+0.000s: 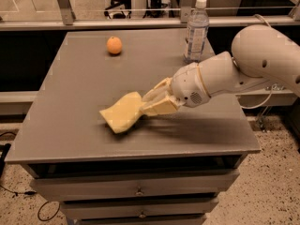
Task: Move sponge near orange
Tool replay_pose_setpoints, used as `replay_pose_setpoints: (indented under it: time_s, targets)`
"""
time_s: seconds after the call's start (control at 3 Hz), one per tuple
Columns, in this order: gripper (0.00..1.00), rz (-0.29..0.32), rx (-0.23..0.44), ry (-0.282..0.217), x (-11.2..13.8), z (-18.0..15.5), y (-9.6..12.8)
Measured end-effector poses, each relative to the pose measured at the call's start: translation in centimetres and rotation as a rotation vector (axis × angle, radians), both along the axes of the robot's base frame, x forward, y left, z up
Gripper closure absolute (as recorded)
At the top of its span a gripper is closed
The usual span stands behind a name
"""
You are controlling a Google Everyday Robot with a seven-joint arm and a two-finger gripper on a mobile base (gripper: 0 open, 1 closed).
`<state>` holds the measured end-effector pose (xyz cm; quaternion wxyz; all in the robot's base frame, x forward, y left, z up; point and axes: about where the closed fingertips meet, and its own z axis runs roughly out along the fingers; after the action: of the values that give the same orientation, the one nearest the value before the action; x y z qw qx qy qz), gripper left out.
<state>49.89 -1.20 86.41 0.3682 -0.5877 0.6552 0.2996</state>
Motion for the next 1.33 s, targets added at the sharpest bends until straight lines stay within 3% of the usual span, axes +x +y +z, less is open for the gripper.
replay_pose_setpoints:
  time_s: [0.33, 1.0, 1.33]
  targets:
    - [1.00, -0.039, 0.004, -0.069, 2.9, 1.1, -0.1]
    - [1.00, -0.120, 0.026, -0.228, 12.6, 4.7, 0.3]
    - [1.00, -0.156, 0.032, -0.257, 17.1, 4.7, 0.6]
